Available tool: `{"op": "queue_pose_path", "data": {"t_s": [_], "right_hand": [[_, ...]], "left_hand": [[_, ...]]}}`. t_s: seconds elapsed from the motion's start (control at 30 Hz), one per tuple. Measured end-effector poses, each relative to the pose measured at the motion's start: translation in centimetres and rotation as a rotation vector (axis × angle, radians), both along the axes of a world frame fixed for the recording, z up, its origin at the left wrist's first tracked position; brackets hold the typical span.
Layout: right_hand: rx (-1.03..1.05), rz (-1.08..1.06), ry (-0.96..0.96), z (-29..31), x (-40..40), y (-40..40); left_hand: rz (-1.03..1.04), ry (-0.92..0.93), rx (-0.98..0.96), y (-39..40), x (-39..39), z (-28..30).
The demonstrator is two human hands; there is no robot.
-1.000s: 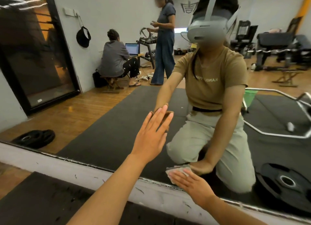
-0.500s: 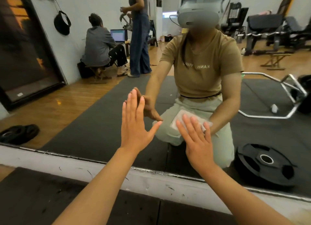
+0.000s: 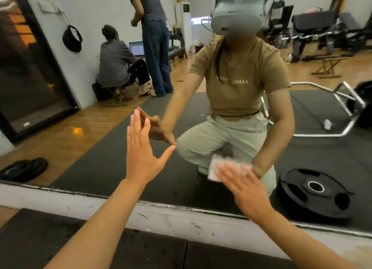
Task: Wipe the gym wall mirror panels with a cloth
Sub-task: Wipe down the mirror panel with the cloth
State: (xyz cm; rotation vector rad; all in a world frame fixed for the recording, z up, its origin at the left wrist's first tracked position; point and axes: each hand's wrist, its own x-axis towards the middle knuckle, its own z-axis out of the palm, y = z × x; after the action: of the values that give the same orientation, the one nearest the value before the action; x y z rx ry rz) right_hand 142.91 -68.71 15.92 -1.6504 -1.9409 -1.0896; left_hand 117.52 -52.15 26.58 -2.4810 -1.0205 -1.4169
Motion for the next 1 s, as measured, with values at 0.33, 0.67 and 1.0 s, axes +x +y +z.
{"op": "queue_pose_path", "data": {"t_s": [0.33, 0.67, 1.0], "right_hand": [[0.209, -0.138, 0.122, 1.0, 3.5, -2.7], [-0.393, -0.105, -0.457, -7.1, 8.1, -7.2], [0.433, -0.096, 0.321, 7.9, 5.4, -3.8]], "left_hand": [[0.112, -0.157, -0.295, -3.9, 2.8, 2.1], [0.141, -0.176, -0.362, -5.4, 3.4, 3.3], [0.089, -0.207, -0.348, -4.8, 3.9, 2.4]]}}
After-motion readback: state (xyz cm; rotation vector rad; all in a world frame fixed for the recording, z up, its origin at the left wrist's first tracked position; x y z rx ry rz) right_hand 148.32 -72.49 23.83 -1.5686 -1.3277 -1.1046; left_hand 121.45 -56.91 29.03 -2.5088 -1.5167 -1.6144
